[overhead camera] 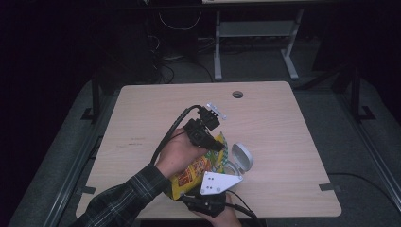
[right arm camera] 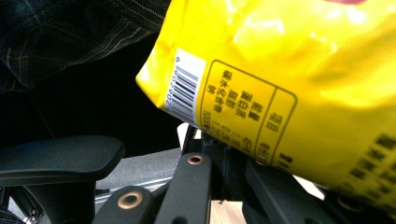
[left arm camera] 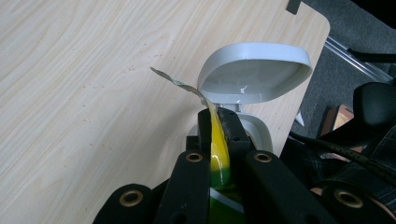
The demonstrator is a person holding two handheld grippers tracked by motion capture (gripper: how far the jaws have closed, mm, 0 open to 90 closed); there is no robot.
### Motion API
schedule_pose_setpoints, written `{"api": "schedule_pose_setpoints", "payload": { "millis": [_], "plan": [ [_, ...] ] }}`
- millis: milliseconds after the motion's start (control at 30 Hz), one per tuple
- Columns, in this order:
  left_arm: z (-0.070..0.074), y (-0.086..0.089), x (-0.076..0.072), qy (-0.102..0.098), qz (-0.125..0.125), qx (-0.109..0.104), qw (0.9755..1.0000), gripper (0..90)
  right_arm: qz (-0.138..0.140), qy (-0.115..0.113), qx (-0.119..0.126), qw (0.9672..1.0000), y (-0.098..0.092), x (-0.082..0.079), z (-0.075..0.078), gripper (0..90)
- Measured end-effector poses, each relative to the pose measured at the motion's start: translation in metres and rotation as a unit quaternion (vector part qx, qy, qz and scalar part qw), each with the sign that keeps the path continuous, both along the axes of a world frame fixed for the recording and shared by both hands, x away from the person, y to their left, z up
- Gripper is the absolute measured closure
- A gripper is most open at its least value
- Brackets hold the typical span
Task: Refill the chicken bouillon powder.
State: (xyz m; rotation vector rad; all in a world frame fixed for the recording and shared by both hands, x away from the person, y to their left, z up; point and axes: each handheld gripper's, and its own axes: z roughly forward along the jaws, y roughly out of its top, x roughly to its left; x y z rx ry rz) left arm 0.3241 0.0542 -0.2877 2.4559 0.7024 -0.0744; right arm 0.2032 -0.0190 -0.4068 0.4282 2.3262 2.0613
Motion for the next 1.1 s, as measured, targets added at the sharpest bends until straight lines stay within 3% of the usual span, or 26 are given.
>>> {"api": "schedule_pose_setpoints", "payload": {
  "millis": [1100],
  "plan": [
    [0.0002,-0.005,-0.001,0.0,0.0,0.006,1.0,89.8,0.0,0.0,0.009,1.0,-0.0003,-0.0013,0.0014,89.9]
  ]
}}
